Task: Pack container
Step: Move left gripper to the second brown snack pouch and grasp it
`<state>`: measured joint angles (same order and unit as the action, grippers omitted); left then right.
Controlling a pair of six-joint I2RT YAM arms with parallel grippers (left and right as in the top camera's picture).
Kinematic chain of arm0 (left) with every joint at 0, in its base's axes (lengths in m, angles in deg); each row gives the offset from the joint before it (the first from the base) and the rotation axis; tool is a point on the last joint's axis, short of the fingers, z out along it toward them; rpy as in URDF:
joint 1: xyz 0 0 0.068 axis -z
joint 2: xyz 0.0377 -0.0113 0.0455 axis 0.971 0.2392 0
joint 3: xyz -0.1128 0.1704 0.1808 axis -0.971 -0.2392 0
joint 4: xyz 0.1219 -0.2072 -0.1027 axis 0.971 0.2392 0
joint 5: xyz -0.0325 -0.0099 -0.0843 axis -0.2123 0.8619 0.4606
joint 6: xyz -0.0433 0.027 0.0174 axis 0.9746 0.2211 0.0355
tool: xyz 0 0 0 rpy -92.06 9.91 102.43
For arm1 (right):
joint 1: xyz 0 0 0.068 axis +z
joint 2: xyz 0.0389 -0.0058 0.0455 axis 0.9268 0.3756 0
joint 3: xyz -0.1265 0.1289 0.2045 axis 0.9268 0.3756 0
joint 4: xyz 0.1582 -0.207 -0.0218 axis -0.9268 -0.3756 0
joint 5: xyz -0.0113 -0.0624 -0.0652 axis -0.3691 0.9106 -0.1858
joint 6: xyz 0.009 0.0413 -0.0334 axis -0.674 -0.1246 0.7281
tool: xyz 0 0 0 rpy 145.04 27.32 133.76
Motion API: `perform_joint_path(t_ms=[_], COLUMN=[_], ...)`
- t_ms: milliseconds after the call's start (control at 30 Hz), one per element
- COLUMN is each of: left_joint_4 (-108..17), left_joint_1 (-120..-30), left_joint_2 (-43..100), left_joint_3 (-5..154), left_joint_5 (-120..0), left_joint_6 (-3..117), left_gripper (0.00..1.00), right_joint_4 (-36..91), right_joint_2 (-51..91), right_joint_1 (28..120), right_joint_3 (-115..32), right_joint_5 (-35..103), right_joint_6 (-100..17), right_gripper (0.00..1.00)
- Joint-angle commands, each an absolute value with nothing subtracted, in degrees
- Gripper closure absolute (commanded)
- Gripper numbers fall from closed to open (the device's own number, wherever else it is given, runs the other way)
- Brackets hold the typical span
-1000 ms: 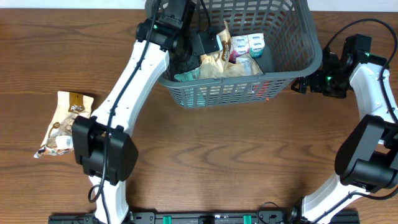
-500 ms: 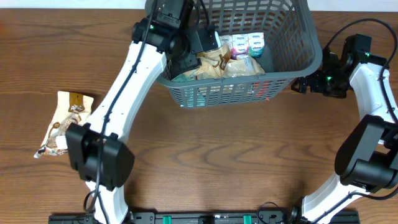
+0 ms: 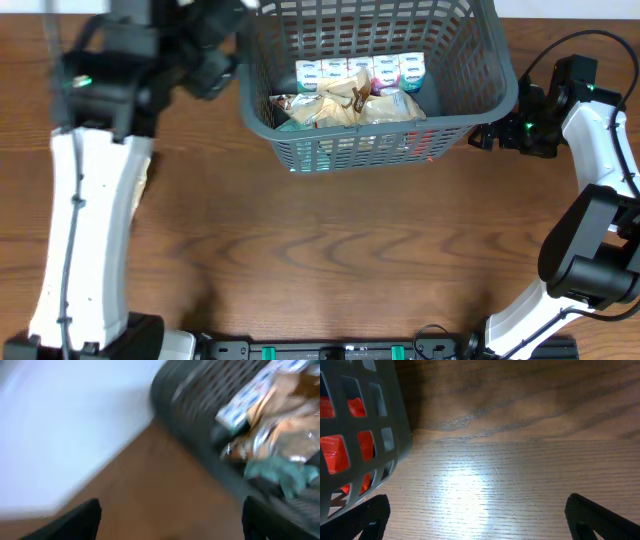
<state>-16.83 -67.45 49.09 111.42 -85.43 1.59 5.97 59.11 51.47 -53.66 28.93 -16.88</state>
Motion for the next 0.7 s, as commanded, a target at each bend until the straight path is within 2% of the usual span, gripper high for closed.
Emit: perform_joint_path(t_ms=[0, 200, 400, 433, 467, 667], left_joint_4=[-11.0, 1.2, 7.3, 7.8, 8.3, 11.4], left_joint_1=[-73.5, -81.9, -86.9, -87.6, -88.2, -92.2], left_joint_2=[48.4, 48.3, 47.5, 47.1, 46.7, 43.4], left_joint_3=[111.7, 110.2, 109.9, 109.9, 109.9, 109.3], left_joint_5=[-87.5, -87.3, -87.3, -87.3, -87.3, -87.3], left_joint_6=[13.1, 16.1, 17.5, 17.9, 18.3, 20.8], left_gripper=[0.21, 0.21, 0.2, 0.13, 0.02, 0.01], right_joint_4=[6.0, 6.7, 7.0, 7.1, 7.2, 7.7], right_joint_2=[59.1, 59.1, 59.1, 59.1, 59.1, 59.1], right_joint_1=[51.9, 51.9, 51.9, 51.9, 51.9, 51.9], right_joint_3=[-53.6, -53.6, -53.6, -53.6, -53.6, -53.6], right_joint_5=[28.6, 28.6, 28.6, 28.6, 28.6, 28.6], right_joint_6=[-16.4, -16.4, -16.4, -16.4, -16.4, -16.4], right_gripper=[0.01, 0.01, 0.01, 0.01, 0.01, 0.01])
